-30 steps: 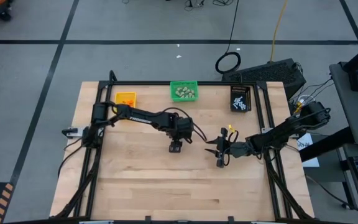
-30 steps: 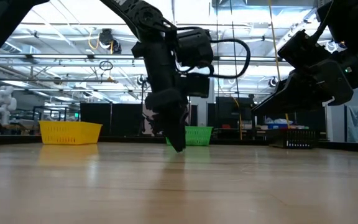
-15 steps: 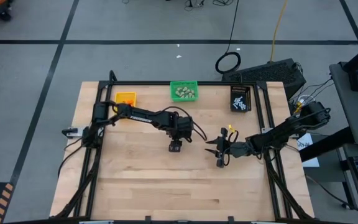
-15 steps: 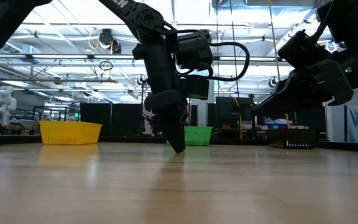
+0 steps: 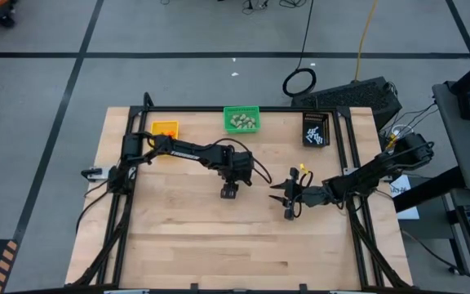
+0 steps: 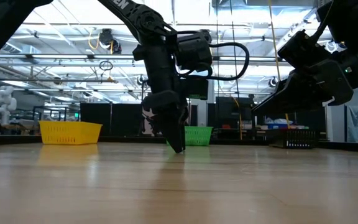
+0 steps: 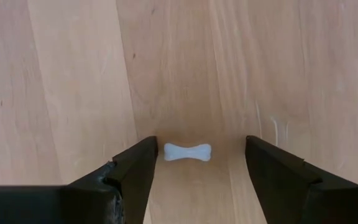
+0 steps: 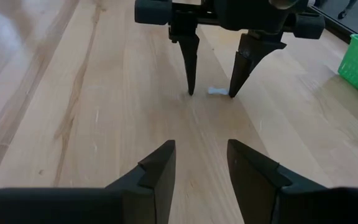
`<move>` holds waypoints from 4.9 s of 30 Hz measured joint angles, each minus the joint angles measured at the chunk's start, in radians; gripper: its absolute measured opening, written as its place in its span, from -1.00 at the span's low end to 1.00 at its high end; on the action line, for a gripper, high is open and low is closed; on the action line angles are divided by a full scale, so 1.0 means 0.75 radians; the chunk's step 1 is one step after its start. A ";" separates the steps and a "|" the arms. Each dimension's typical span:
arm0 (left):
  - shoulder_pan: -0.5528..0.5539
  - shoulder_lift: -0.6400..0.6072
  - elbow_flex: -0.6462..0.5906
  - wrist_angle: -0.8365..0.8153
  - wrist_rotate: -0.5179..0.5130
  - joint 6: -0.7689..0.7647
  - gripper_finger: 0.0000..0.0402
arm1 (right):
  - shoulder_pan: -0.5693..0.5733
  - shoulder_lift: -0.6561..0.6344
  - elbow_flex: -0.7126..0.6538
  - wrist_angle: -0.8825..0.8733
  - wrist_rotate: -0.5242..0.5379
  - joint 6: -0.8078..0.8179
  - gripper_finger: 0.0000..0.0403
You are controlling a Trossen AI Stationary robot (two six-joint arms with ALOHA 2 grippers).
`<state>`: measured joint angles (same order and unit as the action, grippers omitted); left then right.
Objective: Sort Halloween decoration
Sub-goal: Put the white bone toy into the black bin
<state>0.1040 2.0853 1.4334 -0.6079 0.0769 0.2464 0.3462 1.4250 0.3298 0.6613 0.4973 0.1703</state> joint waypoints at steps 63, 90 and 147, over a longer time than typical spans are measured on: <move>0.001 -0.042 -0.005 -0.013 -0.005 -0.010 -0.58 | 0.000 0.001 -0.001 -0.001 -0.001 0.000 -0.35; 0.020 -0.063 -0.002 -0.013 0.067 -0.029 0.21 | 0.000 0.001 -0.001 0.000 -0.001 0.000 -0.35; -0.002 -0.019 -0.039 0.007 0.005 0.018 -0.46 | 0.000 0.001 -0.001 0.001 -0.001 0.001 -0.35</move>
<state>0.1024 2.0708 1.4039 -0.6025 0.0806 0.2600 0.3462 1.4254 0.3294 0.6621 0.4969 0.1707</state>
